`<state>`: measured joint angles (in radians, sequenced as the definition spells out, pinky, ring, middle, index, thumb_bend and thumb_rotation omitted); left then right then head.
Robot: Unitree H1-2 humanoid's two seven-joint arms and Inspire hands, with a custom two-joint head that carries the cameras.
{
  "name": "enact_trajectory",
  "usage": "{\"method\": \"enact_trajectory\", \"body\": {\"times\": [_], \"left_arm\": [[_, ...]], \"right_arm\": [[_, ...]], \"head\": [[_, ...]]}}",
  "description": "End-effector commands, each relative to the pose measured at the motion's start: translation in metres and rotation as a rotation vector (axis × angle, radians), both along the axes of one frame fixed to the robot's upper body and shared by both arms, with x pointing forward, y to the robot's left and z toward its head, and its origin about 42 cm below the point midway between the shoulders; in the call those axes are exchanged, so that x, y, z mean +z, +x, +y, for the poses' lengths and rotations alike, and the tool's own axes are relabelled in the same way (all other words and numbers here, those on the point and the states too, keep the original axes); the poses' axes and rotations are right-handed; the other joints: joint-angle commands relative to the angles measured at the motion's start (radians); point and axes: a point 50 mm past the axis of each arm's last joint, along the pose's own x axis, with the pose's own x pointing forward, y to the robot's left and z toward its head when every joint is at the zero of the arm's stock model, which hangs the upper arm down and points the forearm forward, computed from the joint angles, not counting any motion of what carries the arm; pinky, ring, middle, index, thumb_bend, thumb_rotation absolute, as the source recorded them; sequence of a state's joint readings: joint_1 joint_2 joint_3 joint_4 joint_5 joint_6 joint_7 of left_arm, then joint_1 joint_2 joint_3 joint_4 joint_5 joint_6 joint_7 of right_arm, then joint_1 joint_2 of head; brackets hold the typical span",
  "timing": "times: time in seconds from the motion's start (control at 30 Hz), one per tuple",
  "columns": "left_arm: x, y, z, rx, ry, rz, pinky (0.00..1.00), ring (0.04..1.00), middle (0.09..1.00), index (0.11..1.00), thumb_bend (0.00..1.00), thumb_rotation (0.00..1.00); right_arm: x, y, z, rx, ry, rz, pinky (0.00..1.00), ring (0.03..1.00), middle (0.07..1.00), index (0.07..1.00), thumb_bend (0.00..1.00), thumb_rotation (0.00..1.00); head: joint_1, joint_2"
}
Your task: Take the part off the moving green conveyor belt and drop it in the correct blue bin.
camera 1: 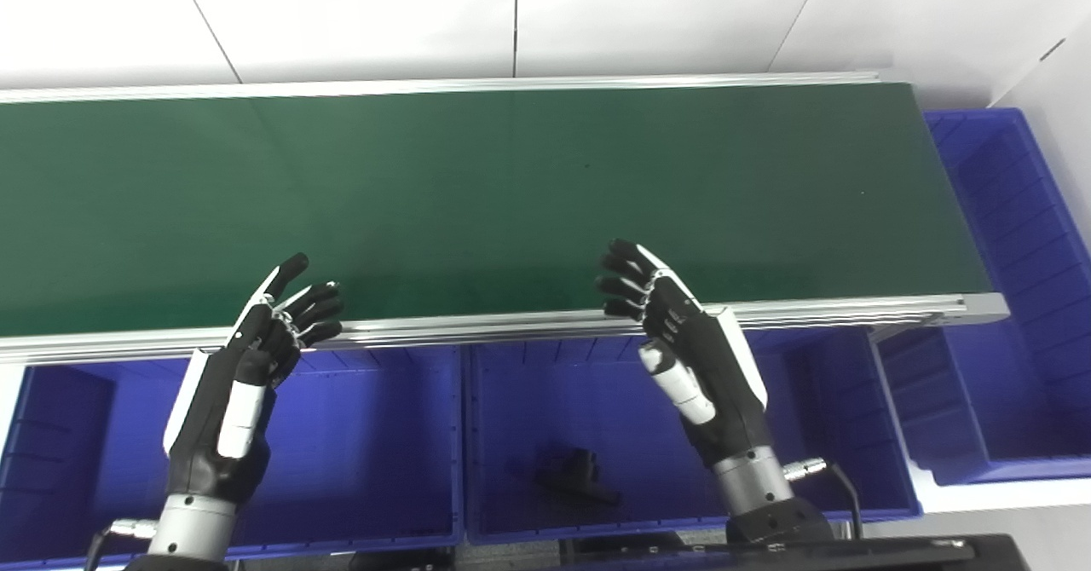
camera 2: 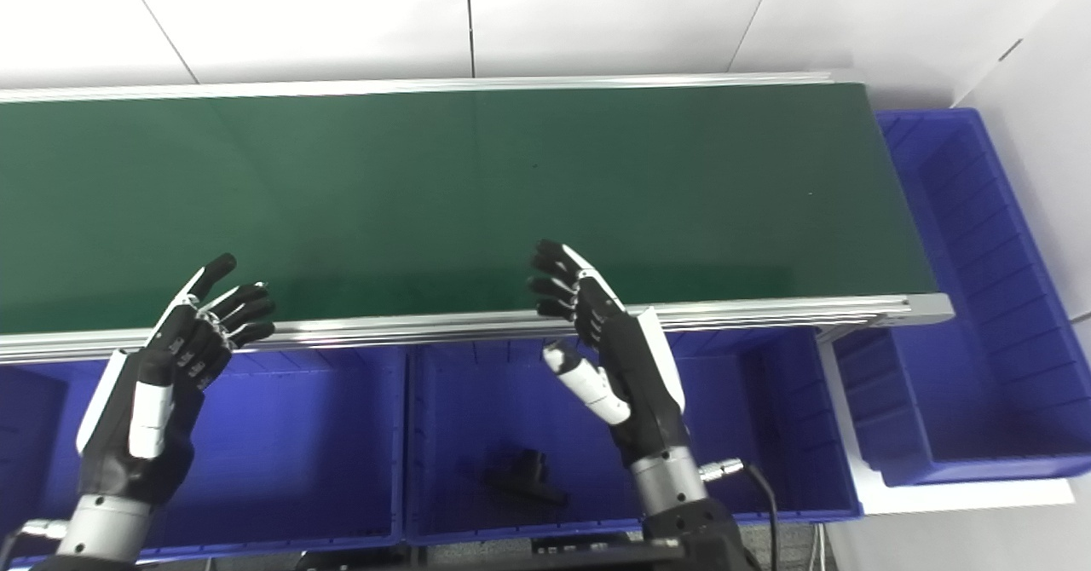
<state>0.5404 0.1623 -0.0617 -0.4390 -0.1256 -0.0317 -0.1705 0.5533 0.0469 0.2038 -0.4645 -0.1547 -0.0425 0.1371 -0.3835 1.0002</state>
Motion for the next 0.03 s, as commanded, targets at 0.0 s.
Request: {"method": "enact_trajectory", "body": {"times": [0.0], "left_arm": [[0.0068, 0.0004, 0.0012, -0.005, 0.013, -0.042, 0.75, 0.792, 0.815, 0.91, 0.75, 0.94]], "right_arm": [[0.0092, -0.0007, 0.0014, -0.013, 0.012, -0.08, 0.78, 0.842, 0.886, 0.919, 0.91, 0.92]], "head": [[-0.009, -0.009]]}}
